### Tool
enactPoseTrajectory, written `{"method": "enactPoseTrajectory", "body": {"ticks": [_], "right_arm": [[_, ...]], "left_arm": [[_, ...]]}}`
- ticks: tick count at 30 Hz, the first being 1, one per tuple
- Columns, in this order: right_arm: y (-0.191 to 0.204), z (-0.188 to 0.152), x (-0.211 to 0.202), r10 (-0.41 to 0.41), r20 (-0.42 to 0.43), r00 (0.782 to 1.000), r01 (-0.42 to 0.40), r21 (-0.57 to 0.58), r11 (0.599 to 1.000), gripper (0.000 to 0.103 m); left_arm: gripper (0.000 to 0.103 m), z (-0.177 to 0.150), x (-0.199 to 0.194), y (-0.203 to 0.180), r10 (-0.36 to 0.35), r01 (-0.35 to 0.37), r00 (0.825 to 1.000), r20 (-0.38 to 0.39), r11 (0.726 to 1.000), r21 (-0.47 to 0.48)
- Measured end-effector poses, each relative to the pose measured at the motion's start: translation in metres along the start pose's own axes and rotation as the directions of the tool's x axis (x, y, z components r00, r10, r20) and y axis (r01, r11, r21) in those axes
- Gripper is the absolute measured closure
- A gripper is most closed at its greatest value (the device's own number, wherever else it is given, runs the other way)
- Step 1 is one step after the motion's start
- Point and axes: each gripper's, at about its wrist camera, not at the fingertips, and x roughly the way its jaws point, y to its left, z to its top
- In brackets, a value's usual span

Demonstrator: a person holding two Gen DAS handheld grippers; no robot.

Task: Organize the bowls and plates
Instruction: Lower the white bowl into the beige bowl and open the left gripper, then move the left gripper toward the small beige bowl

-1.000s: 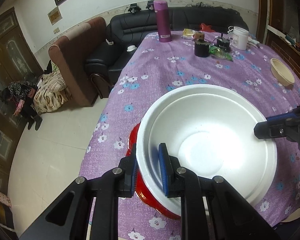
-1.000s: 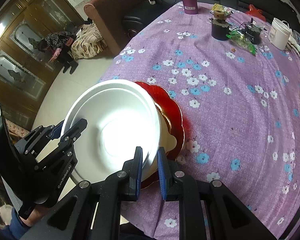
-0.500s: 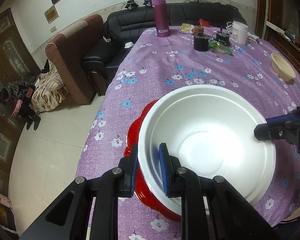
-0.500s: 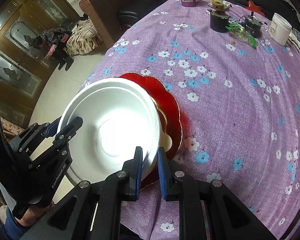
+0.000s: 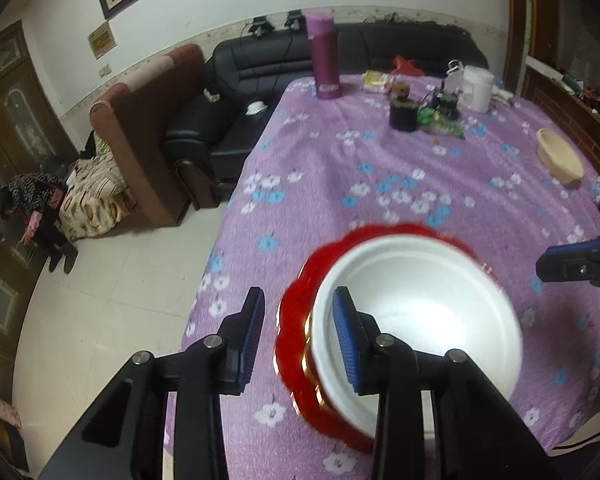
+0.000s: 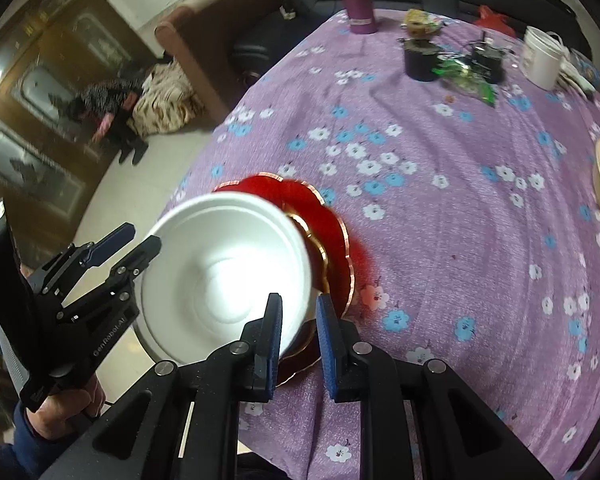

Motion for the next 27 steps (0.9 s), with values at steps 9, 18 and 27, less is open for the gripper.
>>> {"method": "enactPoseTrajectory", "body": {"ticks": [9,18,27], "right_arm": [[-0.062,-0.016,-0.035,-0.057,0.064,0.996,0.042,0.217,0.975,0.084],[-0.162,-0.058,-0.08,-0.127,0.1,0.987,0.068,0.455,0.888,0.084],[-0.253,-0.03,-0.117,-0.226,0.137,0.965,0.14,0.46,0.877,0.081]], "left_arm": [[0.068,0.042,-0.011,-0.056,-0.175,0.167,0.983,0.05,0.978,0.126],[0.068,0.053,-0.001,-0.153,-0.287,0.282,0.958,-0.01,0.933,0.226],[0.068,0.048,-0.001,-0.22,-0.283,0.291,0.957,-0.069,0.924,0.247]]}}
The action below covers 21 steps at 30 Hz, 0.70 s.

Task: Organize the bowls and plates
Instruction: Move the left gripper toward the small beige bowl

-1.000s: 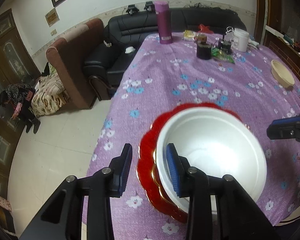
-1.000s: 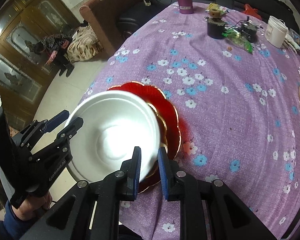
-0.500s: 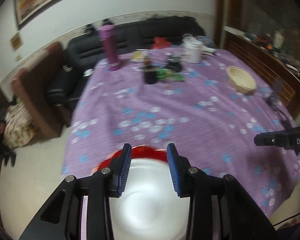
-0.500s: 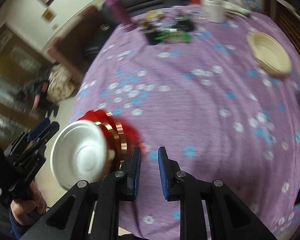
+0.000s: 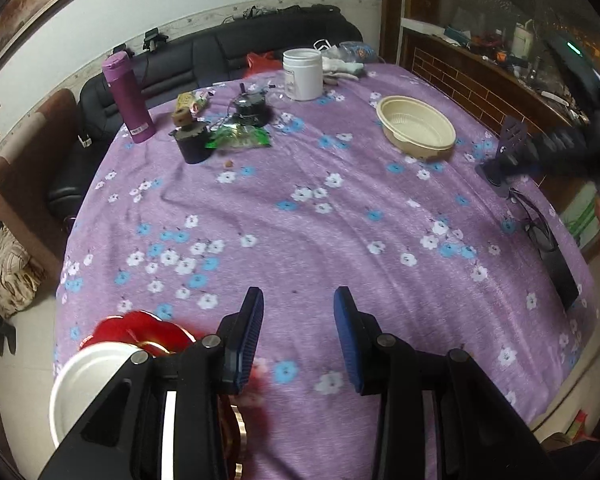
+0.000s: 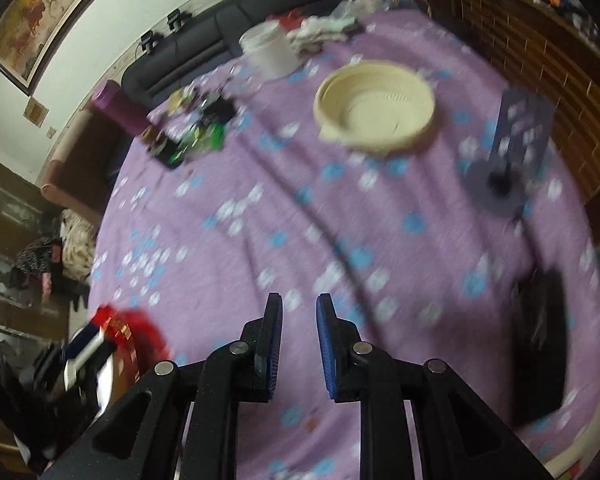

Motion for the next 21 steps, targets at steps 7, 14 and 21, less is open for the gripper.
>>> {"method": "enactPoseTrajectory", "body": {"ticks": [7,14,21], "right_arm": [[-0.003,0.091,0.047,-0.024,0.025,0.999,0.026,-0.091,0.996,0.078],[0.01,0.147,0.129,-0.155,-0.033,0.987,0.149,-0.155,0.977,0.075],[0.011,0.145,0.154,-0.28,-0.016,0.96,0.268,-0.242,0.933,0.089]], "left_arm": [[0.067,-0.008,0.0,-0.009,0.069,-0.07,0.997,-0.028,0.997,-0.023],[0.067,-0.03,-0.002,0.012,0.122,-0.129,0.99,-0.069,0.985,-0.113],[0.067,-0.036,-0.002,0.032,0.132,-0.142,0.988,-0.076,0.976,-0.162]]}}
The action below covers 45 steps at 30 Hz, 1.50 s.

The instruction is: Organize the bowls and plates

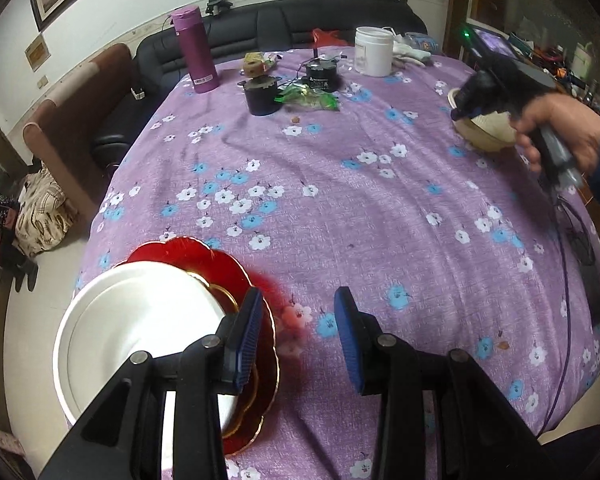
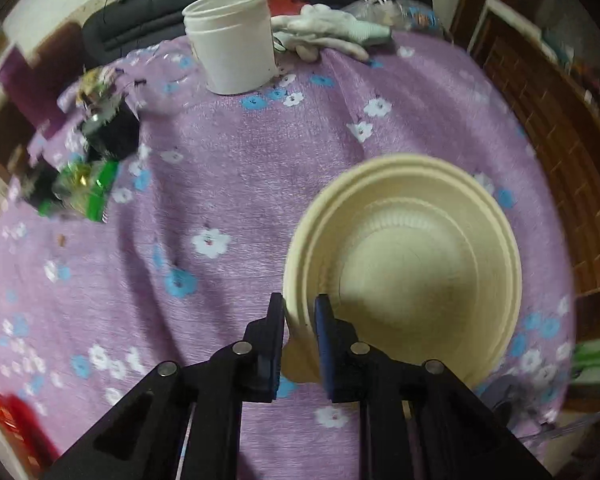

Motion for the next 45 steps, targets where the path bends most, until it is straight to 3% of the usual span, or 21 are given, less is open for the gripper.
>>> {"method": "enactPoseTrajectory", "body": {"ticks": [3,6,9,12,13,16,18,23,26,28,31,33,35,38,45], "right_arm": [[0.018,-0.021,-0.022,0.023,0.022,1.0,-0.02,-0.114,0.993,0.092],[0.052,-0.063,-0.056,0.091,0.041,0.995,-0.073,-0.317,0.945,0.092],[0.088,-0.123,-0.092,0.166,0.043,0.985,-0.116,-0.547,0.829,0.093],[0.118,-0.188,-0.117,0.223,-0.02,0.975,-0.166,-0.732,0.661,0.092],[0.126,-0.214,-0.123,0.225,-0.062,0.972,-0.186,-0.789,0.586,0.092],[0.128,-0.248,-0.133,0.21,-0.077,0.975,-0.177,-0.838,0.517,0.091],[0.116,-0.255,-0.143,0.217,-0.057,0.975,-0.168,-0.825,0.54,0.087],[0.074,-0.245,-0.172,0.304,-0.009,0.953,-0.237,-0.65,0.722,0.075],[0.056,-0.247,-0.184,0.314,0.053,0.948,-0.237,-0.542,0.807,0.059],[0.037,-0.248,-0.185,0.311,0.085,0.947,-0.251,-0.411,0.876,0.056],[0.013,-0.255,-0.179,0.339,0.098,0.936,-0.315,-0.198,0.928,0.056],[-0.002,-0.259,-0.17,0.374,0.094,0.922,-0.37,-0.06,0.927,0.056],[-0.018,-0.266,-0.158,0.426,0.089,0.9,-0.434,0.102,0.895,0.057],[-0.027,-0.274,-0.143,0.48,0.081,0.873,-0.484,0.253,0.838,0.072],[-0.028,-0.281,-0.13,0.504,0.062,0.861,-0.49,0.365,0.792,0.075]], "left_arm": [[0.067,0.009,0.001,0.002,-0.013,0.013,1.0,0.015,1.0,0.009],[0.067,0.017,0.003,0.003,-0.04,0.039,0.999,0.022,0.999,0.021],[0.067,0.024,0.009,0.002,-0.068,0.067,0.998,0.015,0.997,0.035],[0.067,0.029,0.012,-0.001,-0.097,0.097,0.995,0.004,0.994,0.049],[0.067,0.031,0.012,-0.002,-0.102,0.102,0.995,0.005,0.993,0.057],[0.066,0.034,0.008,-0.01,-0.118,0.116,0.993,0.017,0.989,0.094],[0.063,0.036,0.007,-0.015,-0.129,0.126,0.991,0.02,0.986,0.113],[0.063,0.042,0.003,-0.029,-0.165,0.159,0.986,0.028,0.975,0.158],[0.062,0.045,0.002,-0.039,-0.184,0.176,0.982,0.028,0.967,0.185],[0.062,0.047,0.001,-0.045,-0.198,0.189,0.98,0.025,0.962,0.199],[0.062,0.047,0.002,-0.056,-0.217,0.207,0.976,0.018,0.953,0.221],[0.061,0.047,0.005,-0.062,-0.229,0.222,0.973,0.004,0.948,0.227],[0.061,0.048,0.011,-0.066,-0.241,0.239,0.97,-0.022,0.944,0.229],[0.061,0.054,0.027,-0.073,-0.26,0.268,0.964,-0.065,0.936,0.228],[0.061,0.071,0.084,-0.093,-0.34,0.382,0.916,-0.213,0.902,0.2]]}}
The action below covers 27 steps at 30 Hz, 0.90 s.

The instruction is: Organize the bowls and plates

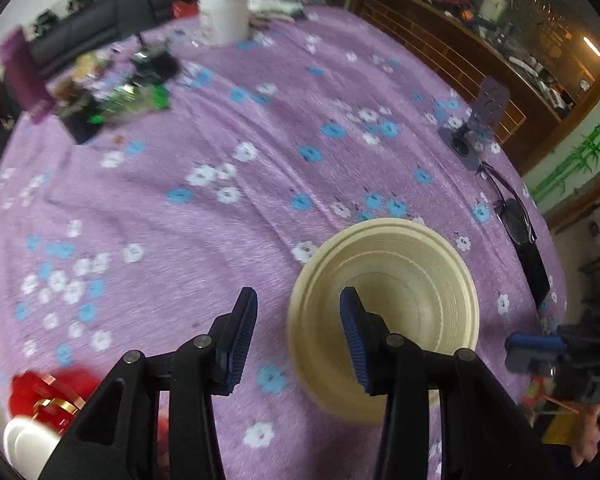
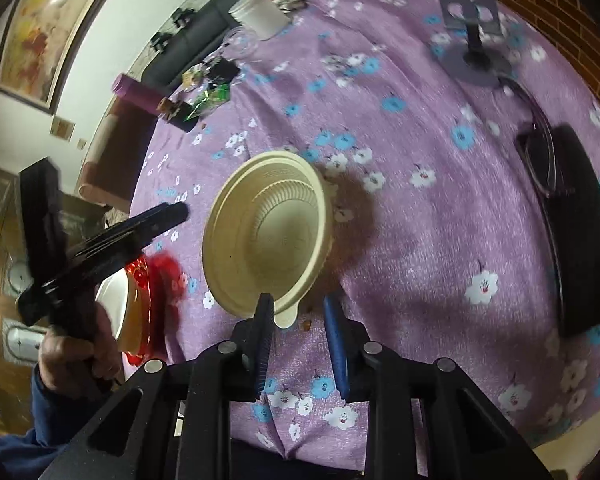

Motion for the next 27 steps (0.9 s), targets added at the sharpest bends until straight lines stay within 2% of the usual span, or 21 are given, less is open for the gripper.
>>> {"method": "enactPoseTrajectory", "body": {"ticks": [3,7,9,10,12,14,18,20,21,23,27], "right_arm": [[0.0,0.0,0.006,0.012,-0.016,1.0,-0.012,0.0,1.0,0.075],[0.0,0.005,0.018,-0.026,-0.04,0.999,0.026,-0.013,1.0,0.075],[0.002,0.008,0.022,-0.053,-0.039,0.998,0.051,-0.028,0.998,0.076],[0.002,0.009,0.024,-0.062,-0.038,0.997,0.06,-0.035,0.998,0.078],[0.002,0.015,0.029,-0.086,-0.048,0.995,0.084,-0.045,0.995,0.09],[0.004,0.026,0.033,-0.122,-0.044,0.991,0.12,-0.059,0.991,0.09],[0.01,0.047,0.034,-0.165,-0.017,0.986,0.162,-0.106,0.981,0.092],[0.019,0.057,0.035,-0.18,0.008,0.984,0.179,-0.157,0.971,0.091],[0.024,0.061,0.034,-0.198,0.035,0.979,0.202,-0.191,0.961,0.091],[0.032,0.066,0.029,-0.248,0.093,0.964,0.263,-0.236,0.935,0.091],[0.029,0.066,0.016,-0.21,0.094,0.973,0.225,-0.196,0.955,0.091]], "left_arm": [[0.062,0.003,0.015,-0.002,-0.018,0.018,0.999,-0.029,1.0,0.005],[0.062,-0.005,0.021,-0.006,-0.03,0.031,0.998,-0.047,0.999,0.013],[0.066,-0.013,0.019,-0.012,-0.03,0.032,0.998,-0.049,0.999,0.031],[0.071,-0.016,0.018,-0.014,-0.023,0.025,0.998,-0.05,0.999,0.043],[0.072,-0.025,0.013,-0.02,0.009,-0.007,0.999,-0.039,0.998,0.07],[0.072,-0.036,0.005,-0.021,0.015,-0.012,0.999,-0.036,0.998,0.068],[0.072,-0.06,-0.009,-0.021,-0.013,0.016,0.998,-0.053,0.998,0.056],[0.068,-0.071,-0.015,-0.023,-0.023,0.026,0.998,-0.055,0.998,0.058],[0.064,-0.078,-0.02,-0.023,-0.017,0.02,0.999,-0.049,0.998,0.063],[0.063,-0.085,-0.028,-0.022,0.022,-0.021,0.999,-0.024,0.998,0.063],[0.063,-0.08,-0.037,-0.01,0.037,-0.038,0.999,0.022,0.999,0.02]]}}
